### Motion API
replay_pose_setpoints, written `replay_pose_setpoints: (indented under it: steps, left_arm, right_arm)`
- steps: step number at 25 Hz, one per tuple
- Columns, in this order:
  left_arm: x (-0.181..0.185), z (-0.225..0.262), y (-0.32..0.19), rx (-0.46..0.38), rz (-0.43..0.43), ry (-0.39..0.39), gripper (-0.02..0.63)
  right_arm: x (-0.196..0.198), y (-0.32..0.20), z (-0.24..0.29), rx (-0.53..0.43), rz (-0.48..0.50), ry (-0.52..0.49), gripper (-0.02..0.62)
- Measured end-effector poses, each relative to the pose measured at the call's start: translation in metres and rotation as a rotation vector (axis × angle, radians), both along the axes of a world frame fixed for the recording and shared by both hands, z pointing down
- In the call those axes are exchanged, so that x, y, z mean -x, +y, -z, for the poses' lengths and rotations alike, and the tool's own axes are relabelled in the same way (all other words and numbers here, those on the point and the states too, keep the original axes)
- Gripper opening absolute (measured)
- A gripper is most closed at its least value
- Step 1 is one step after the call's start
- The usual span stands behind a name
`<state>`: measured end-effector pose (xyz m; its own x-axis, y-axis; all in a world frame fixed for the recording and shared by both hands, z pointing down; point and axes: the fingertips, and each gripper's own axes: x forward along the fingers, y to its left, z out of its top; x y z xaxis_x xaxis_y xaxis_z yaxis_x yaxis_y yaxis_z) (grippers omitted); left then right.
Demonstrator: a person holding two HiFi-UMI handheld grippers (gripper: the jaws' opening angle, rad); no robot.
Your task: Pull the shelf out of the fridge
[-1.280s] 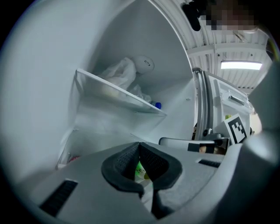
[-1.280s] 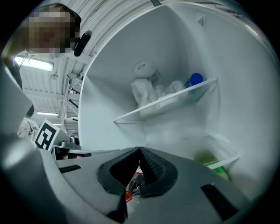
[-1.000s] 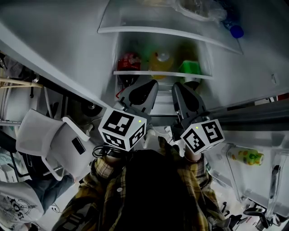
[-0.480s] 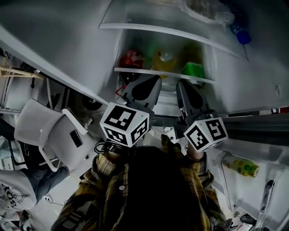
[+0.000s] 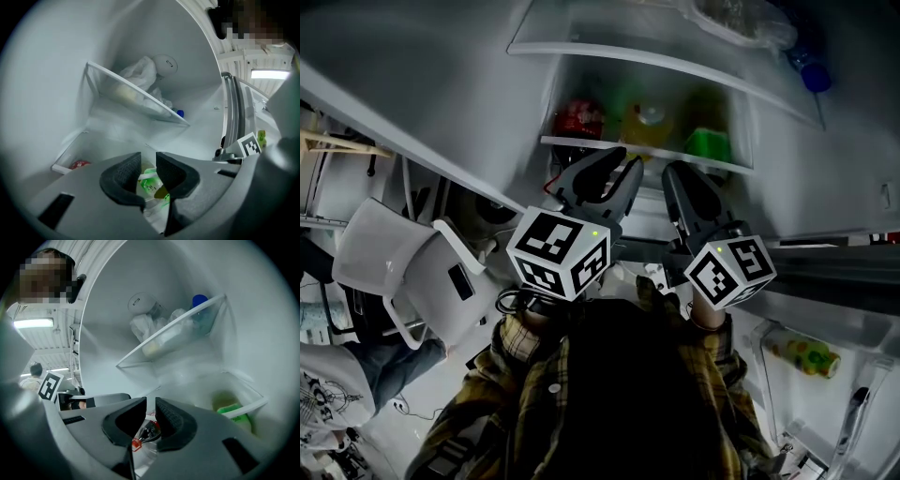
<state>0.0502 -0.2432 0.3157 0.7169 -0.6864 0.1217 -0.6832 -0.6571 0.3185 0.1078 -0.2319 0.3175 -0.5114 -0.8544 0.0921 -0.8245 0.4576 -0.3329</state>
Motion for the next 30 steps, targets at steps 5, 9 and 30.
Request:
replay_pose_setpoints:
  steps: [5,9,30]
  left_arm:
    - [-0.003,-0.010,-0.002,0.034,-0.004,-0.007,0.151]
    - [-0.002,-0.016,-0.005,0.056,-0.002,-0.003,0.188]
    - [-0.003,-0.070,-0.017,0.302,-0.002,0.150,0.207]
  right_arm:
    - [-0.004,-0.003,-0.010,0.035,0.009,-0.026,0.111]
    - [-0.010,-0.006,-0.014,0.044,-0.006,-0.052,0.140]
    - [-0.021,-0.018,-0.052,0.209,-0.007,-0.268,0.178]
